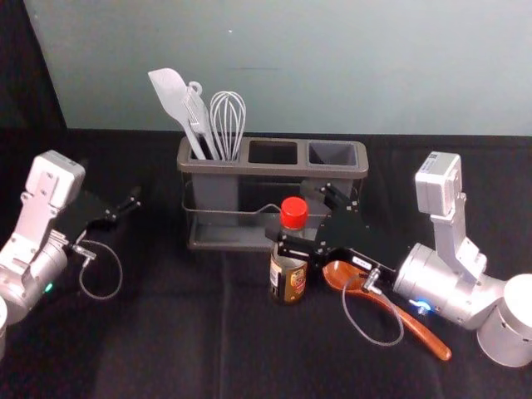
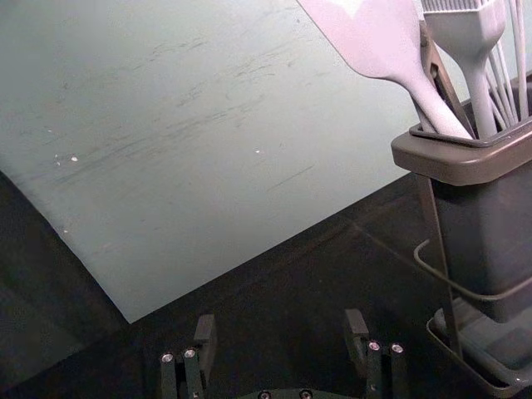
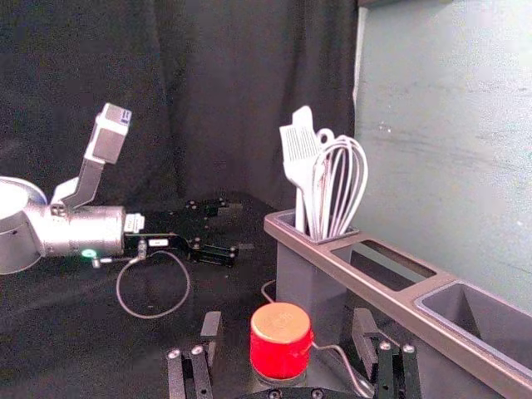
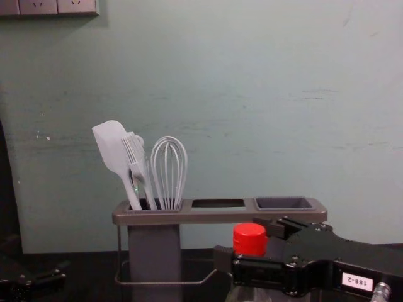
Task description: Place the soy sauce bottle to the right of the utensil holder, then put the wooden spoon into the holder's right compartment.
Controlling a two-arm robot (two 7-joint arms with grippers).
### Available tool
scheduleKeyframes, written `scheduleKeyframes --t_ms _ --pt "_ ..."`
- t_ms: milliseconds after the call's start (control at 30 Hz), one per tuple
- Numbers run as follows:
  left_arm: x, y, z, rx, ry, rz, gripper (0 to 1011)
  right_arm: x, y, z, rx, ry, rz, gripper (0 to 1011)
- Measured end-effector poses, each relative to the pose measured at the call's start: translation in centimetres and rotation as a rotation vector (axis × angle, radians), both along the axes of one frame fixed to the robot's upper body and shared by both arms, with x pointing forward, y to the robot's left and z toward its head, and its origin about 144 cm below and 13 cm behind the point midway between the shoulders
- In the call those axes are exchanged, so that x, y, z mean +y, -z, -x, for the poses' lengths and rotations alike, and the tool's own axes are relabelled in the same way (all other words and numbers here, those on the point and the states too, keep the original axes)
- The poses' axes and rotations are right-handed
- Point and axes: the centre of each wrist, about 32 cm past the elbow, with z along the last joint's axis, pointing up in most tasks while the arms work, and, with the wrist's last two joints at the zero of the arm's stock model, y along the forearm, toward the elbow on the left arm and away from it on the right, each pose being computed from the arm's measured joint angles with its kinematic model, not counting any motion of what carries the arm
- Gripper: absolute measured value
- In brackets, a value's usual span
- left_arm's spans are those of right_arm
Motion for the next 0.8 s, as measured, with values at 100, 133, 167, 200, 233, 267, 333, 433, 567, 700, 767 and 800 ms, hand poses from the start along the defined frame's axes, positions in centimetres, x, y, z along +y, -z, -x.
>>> scheduleKeyframes --t_ms 100,133,167,200,233,267,333,433,567,700,767,800 --pt "0.00 0.00 0.00 0.000 0.000 0.000 1005 0.07 0.04 -0.04 0.002 0.000 -0.001 1003" --pt "0.00 0.00 0.00 0.000 0.000 0.000 1005 0.08 0.04 -0.04 0.002 0.000 -0.002 998" --pt "0.00 0.00 0.00 0.000 0.000 0.000 1005 0.12 0.04 -0.05 0.002 -0.001 -0.003 982" --pt "0.00 0.00 0.00 0.000 0.000 0.000 1005 0.15 0.03 -0.05 0.002 0.000 -0.004 970" --pt "0.00 0.00 0.00 0.000 0.000 0.000 1005 0.18 0.03 -0.05 0.003 0.000 -0.005 947" --pt "0.00 0.00 0.00 0.000 0.000 0.000 1005 0.19 0.03 -0.05 0.004 0.005 -0.008 920" --pt "0.00 0.00 0.00 0.000 0.000 0.000 1005 0.20 0.05 -0.04 0.006 0.007 -0.011 875" --pt "0.00 0.00 0.00 0.000 0.000 0.000 1005 0.24 0.09 -0.04 0.007 0.008 -0.013 812" --pt "0.00 0.00 0.00 0.000 0.000 0.000 1005 0.31 0.13 -0.01 0.007 0.007 -0.010 695" --pt "0.00 0.00 0.00 0.000 0.000 0.000 1005 0.43 0.14 0.05 0.006 0.004 -0.008 538" --pt "0.00 0.00 0.00 0.000 0.000 0.000 1005 0.48 0.09 0.08 0.003 0.003 -0.005 489" --pt "0.00 0.00 0.00 0.000 0.000 0.000 1005 0.49 0.06 0.09 0.002 0.003 -0.005 431"
